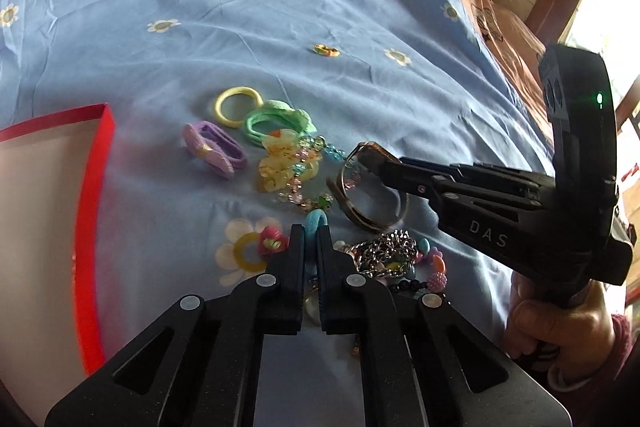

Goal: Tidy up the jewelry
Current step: 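Grasp the silver watch with the right tool while the left tool grasps the silver chain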

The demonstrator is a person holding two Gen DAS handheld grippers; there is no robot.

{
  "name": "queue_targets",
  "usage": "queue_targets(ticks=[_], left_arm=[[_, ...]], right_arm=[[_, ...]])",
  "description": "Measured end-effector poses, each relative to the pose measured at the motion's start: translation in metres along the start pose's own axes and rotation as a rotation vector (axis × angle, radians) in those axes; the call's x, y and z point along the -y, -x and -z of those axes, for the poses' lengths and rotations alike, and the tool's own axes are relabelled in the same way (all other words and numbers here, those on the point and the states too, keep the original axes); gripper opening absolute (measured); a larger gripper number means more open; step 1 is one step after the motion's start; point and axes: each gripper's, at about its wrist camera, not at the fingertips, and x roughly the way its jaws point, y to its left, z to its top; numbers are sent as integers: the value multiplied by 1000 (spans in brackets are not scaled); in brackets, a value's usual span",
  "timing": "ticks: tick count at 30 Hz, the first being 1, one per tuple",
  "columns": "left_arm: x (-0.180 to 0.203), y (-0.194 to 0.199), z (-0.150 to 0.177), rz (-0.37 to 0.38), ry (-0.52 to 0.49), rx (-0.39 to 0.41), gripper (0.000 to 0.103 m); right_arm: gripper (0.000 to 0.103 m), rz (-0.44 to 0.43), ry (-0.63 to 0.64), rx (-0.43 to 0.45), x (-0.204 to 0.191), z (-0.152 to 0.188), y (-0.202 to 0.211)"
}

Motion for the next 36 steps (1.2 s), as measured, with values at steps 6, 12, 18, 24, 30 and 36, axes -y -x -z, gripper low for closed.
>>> queue_targets(ticks=[6, 12, 18, 24, 30, 36], left_arm=[[-18, 24, 3, 13, 63, 39, 4], [-36, 52, 14, 16, 125, 81, 4], [-49, 67, 29, -40, 136, 78, 4], [-62, 68, 51, -62, 166, 37, 4], [-62, 80, 61, -113, 152, 43, 17], [-39, 72, 40, -91, 61, 47, 18]], right_arm=[[11, -22, -9, 30, -5, -1, 15], [11, -77, 20, 58, -28, -2, 35], [11, -131, 48, 63, -54, 0, 38], [11, -150, 69, 30, -71, 13, 29], [11, -146, 70, 34, -72, 19, 32], [11, -125, 50, 68, -60, 18, 47]])
